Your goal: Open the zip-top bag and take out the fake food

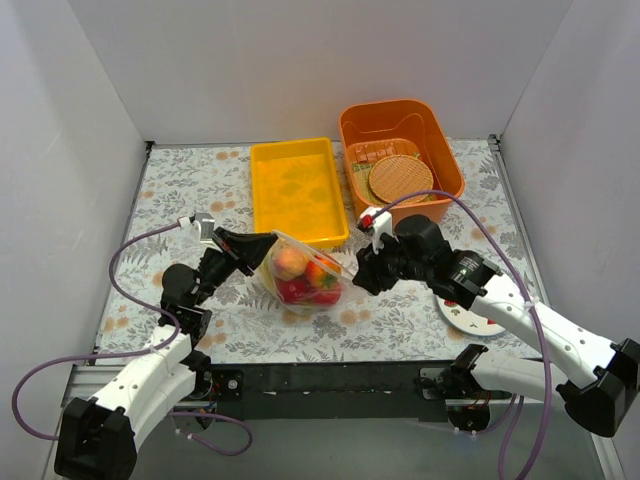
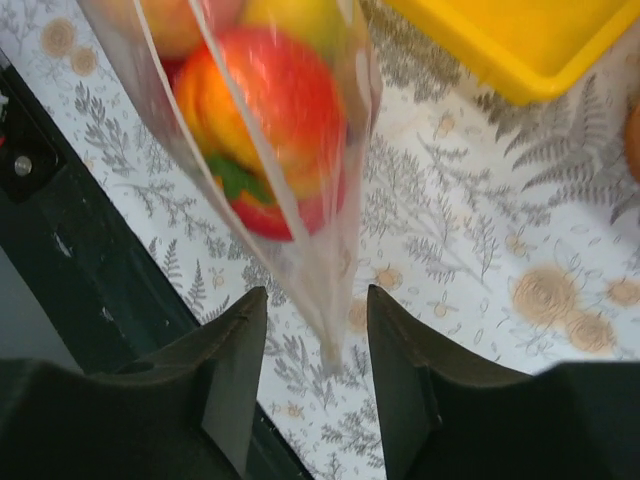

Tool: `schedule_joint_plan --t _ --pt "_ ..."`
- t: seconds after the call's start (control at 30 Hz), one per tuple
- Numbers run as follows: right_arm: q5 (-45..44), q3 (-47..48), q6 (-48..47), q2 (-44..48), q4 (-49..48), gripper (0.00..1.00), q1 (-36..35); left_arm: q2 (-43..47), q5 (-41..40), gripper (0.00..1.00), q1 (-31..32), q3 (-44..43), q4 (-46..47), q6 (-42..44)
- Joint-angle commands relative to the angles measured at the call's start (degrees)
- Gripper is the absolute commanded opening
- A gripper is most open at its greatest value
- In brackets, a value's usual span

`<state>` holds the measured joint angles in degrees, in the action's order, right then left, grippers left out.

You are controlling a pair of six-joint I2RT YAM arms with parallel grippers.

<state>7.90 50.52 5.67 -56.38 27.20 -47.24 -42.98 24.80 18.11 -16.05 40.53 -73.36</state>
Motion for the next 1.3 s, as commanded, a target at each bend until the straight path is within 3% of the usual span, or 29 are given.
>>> schedule_joint_plan --t 0.0,0.13,0.27,0.47,0.97,1.07,1.1,1.17,1.2,1.27 --pt "-0.68 10.02 -2.85 -4.25 -2.24 0.55 0.22 -0.79 8.24 0.0 -0.27 0.5 10.54 0.94" --pt "-4.21 16.0 -3.38 -7.24 -2.07 0.59 0.4 -1.84 10.09 0.0 -0.27 0.41 10.35 1.29" --pt "0.26 21.01 -3.91 -12.52 -0.31 0.51 0.75 -2.02 9.48 0.0 -0.27 0.41 9.74 1.47" --pt "7.91 17.86 -4.53 -14.11 -1.36 0.52 0.31 -2.46 9.66 0.0 -0.27 -0.47 8.16 2.08" --pt "6.79 13.99 -4.27 -17.97 -4.7 0.52 -0.13 -4.83 11.06 0.0 -0.27 -3.19 7.37 2.52" --pt "3.01 15.12 -2.69 -19.47 -5.75 0.41 -0.22 -5.36 11.59 0.0 -0.27 -3.89 6.49 2.26" --pt "2.13 15.65 -2.07 -19.82 -6.02 0.29 -0.22 -5.88 12.03 0.0 -0.35 -4.85 5.18 2.35" --pt "1.77 16.62 -0.06 -19.91 -6.11 0.14 -0.3 -6.06 11.77 0.0 -0.27 -6.26 2.55 2.35" --pt "0.81 17.06 0.82 -19.56 -6.11 0.02 -0.48 -6.06 11.07 0.0 -0.35 -7.75 -1.12 1.83" --pt "0.28 17.85 3.8 -19.21 -5.41 0.01 -0.66 -6.06 9.75 0.0 -0.27 -9.34 -4.92 0.6"
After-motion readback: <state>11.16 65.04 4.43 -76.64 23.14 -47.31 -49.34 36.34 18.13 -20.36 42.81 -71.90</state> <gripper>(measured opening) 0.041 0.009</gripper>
